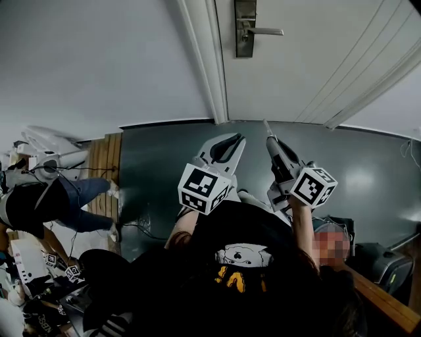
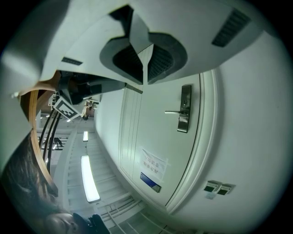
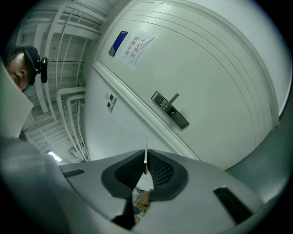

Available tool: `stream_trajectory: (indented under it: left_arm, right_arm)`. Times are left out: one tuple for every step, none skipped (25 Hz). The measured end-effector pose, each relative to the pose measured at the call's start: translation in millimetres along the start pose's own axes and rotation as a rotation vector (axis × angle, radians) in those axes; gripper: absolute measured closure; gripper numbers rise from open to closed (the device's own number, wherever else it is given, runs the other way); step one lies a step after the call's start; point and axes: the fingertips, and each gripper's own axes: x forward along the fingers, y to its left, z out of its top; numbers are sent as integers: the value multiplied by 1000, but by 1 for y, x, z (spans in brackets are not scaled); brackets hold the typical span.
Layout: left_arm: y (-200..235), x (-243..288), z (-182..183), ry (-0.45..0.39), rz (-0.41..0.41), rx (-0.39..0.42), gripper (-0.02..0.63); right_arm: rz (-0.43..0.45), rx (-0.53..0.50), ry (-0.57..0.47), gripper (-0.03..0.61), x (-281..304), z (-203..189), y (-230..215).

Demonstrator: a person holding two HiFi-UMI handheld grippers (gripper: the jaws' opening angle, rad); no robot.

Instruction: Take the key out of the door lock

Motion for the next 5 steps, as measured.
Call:
stream_trajectory:
  left_arm:
    - [0, 0, 0, 1, -2, 1, 578]
    - [-1, 0, 0, 2, -3, 1, 578]
    - [-1, -1, -1, 3, -5, 2, 578]
    - [-2, -1, -1, 4, -7, 3, 578]
    - [-2, -1, -1, 5, -9, 3, 578]
  right_arm:
    - [-2, -5, 0, 558, 0, 0, 0]
    - [-4, -11, 0, 558, 0, 0, 1]
    - [-6, -16, 0, 558, 0, 0, 1]
    - [-9, -21, 1, 558, 0, 0, 1]
    - [-11, -27, 1, 558, 0, 0, 1]
